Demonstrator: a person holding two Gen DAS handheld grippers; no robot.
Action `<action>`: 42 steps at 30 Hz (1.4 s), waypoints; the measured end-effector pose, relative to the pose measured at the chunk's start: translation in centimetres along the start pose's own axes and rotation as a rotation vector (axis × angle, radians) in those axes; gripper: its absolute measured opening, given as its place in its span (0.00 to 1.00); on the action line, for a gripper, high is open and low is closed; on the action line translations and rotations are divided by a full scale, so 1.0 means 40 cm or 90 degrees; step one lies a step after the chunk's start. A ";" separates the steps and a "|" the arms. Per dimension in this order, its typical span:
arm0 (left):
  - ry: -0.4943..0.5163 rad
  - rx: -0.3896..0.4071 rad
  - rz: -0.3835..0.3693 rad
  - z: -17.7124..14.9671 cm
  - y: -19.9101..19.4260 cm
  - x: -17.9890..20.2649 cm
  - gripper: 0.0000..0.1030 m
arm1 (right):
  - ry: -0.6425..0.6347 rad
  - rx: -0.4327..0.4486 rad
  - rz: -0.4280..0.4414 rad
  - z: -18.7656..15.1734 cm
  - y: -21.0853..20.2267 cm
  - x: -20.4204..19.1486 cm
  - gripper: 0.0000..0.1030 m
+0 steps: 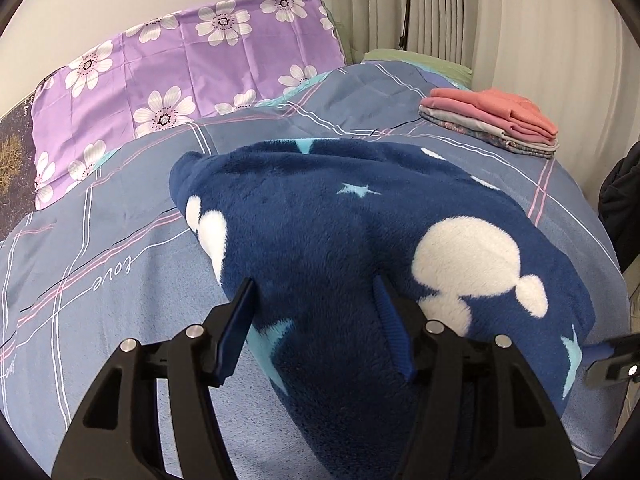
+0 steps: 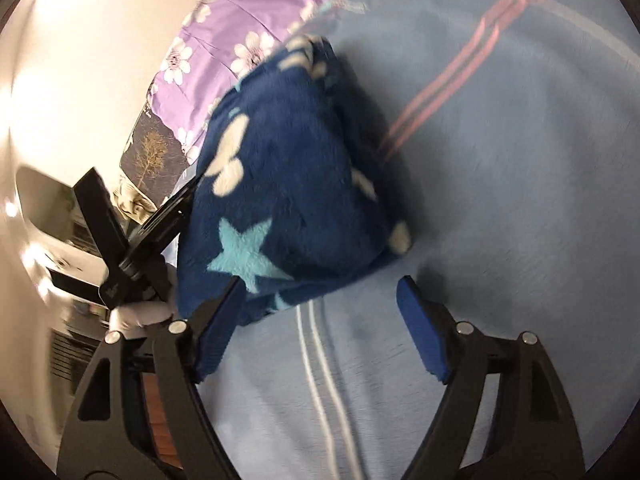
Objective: Fold small clothes
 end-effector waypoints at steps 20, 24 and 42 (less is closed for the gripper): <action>-0.004 0.003 0.008 -0.001 -0.001 0.004 0.58 | 0.221 0.053 0.085 0.077 0.133 -0.039 0.98; -0.009 0.005 0.006 -0.002 0.000 0.003 0.58 | 0.253 0.089 0.065 0.108 0.152 -0.033 0.98; -0.151 0.013 -0.065 0.056 0.032 -0.189 0.92 | 0.216 0.101 0.052 0.113 0.156 -0.034 0.98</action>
Point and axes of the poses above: each gripper's, at about its wrist camera, not at the fingertips, and y roughly the way its jaws point, x to its right, z to its top, the point moved 4 cm from there along y, roughly the way its jaws point, and after that the axes turned 5 degrees about -x, right-handed, at the moved point
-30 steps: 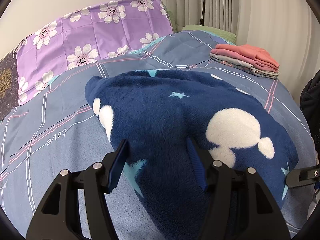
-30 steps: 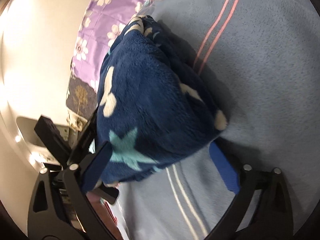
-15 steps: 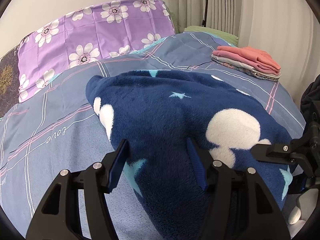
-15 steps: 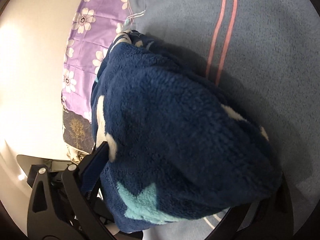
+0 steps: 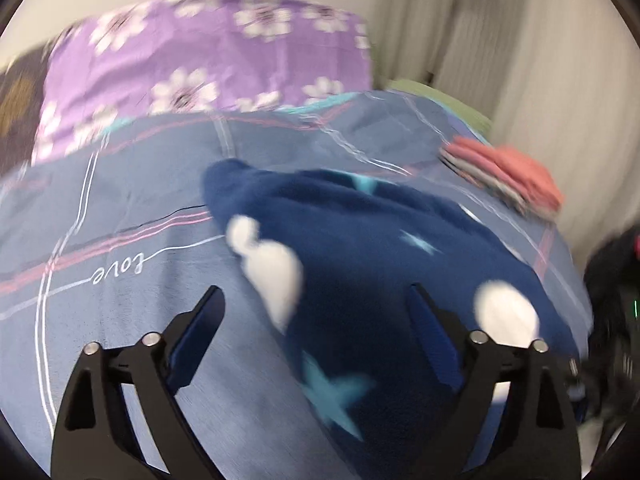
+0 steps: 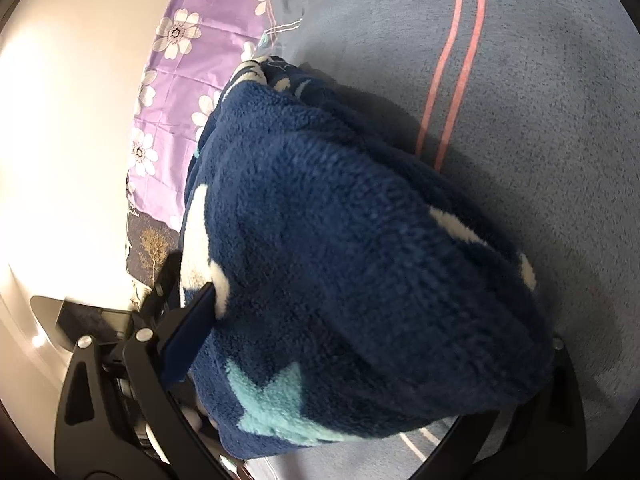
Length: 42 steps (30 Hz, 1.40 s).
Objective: Fold small clothes
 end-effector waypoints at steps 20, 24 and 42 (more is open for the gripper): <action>-0.058 -0.010 -0.135 0.109 0.180 -0.029 0.52 | -0.135 0.022 -0.019 0.004 -0.024 -0.060 0.62; -0.033 0.070 -0.124 0.143 0.036 -0.036 0.52 | -0.270 0.059 -0.036 0.013 -0.077 -0.140 0.56; -0.124 0.216 0.183 0.437 -0.125 -0.469 0.55 | -0.593 -0.072 -0.070 0.255 0.399 -0.752 0.55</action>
Point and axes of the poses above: each gripper's, at about its wrist camera, not at the fingertips, and y roughly the way its jaws point, x to its right, z to its top, the point moved 4 cm from there along y, roughly the way its jaws point, and after that the axes turned 5 degrees about -x, right-handed, at the moved point
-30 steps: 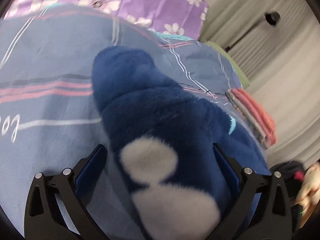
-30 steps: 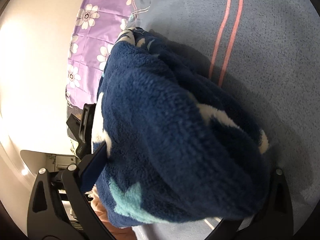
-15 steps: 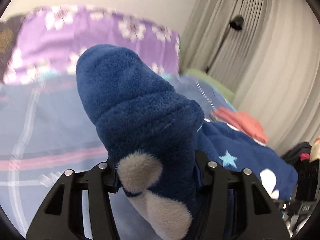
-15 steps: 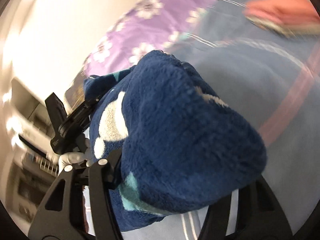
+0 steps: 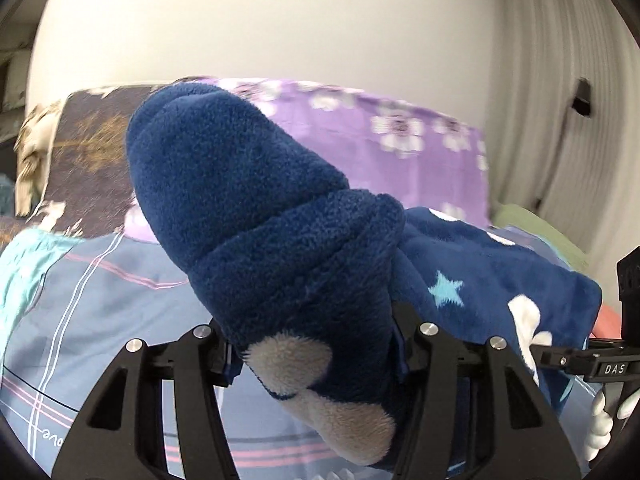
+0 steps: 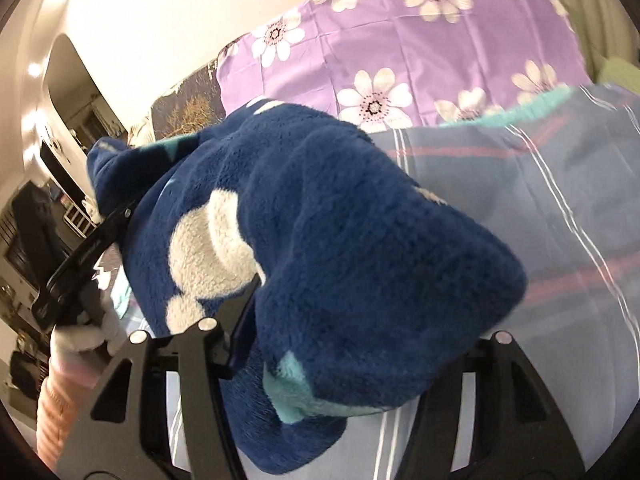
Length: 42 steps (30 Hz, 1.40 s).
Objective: Fold small clothes
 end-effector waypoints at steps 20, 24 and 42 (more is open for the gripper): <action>0.017 -0.147 0.114 -0.229 0.228 -0.172 0.73 | 0.032 0.001 -0.141 -0.012 0.353 0.150 0.72; 0.064 -0.106 0.058 -0.265 0.095 -0.072 0.81 | -0.051 0.058 -0.167 -0.065 0.200 0.074 0.76; 0.099 0.031 0.042 -0.455 -0.554 0.223 0.99 | -0.168 0.217 -0.197 -0.479 -0.399 -0.186 0.98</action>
Point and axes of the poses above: each gripper's, at about its wrist camera, not at the fingertips, and y roughly the way its jaws point, x to its right, z to its top, the point moved 4 cm from there along y, roughly the way its jaws point, and after that the axes turned 5 degrees about -x, right-handed, at the moved point
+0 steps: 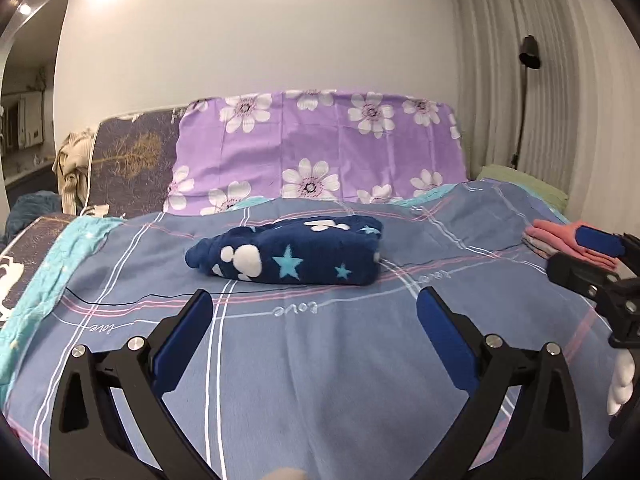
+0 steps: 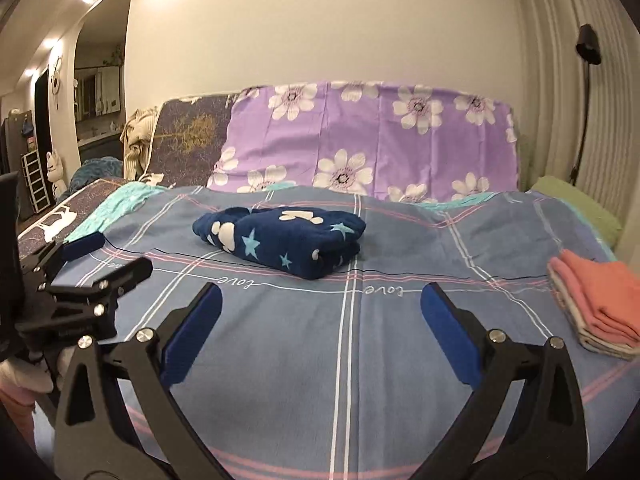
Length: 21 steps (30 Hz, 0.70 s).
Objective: Fold small clothes
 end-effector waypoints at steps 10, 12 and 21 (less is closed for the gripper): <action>-0.002 0.016 0.006 -0.065 -0.193 0.075 0.99 | 0.061 -0.014 0.013 -0.075 -0.136 0.014 0.98; -0.003 -0.010 0.034 -0.083 -0.203 0.082 0.99 | 0.065 -0.011 0.010 -0.088 -0.155 0.017 0.98; -0.011 -0.056 0.042 -0.126 -0.211 0.105 0.99 | 0.069 -0.021 0.008 -0.132 -0.189 0.014 0.98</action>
Point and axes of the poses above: each gripper's, at about its wrist camera, not at the fingertips, and y roughly the way its jaws point, x to its right, z to its top, the point moved 4 cm from there along y, roughly the way its jaws point, and after that the axes turned 5 degrees about -x, right-handed, at the moved point
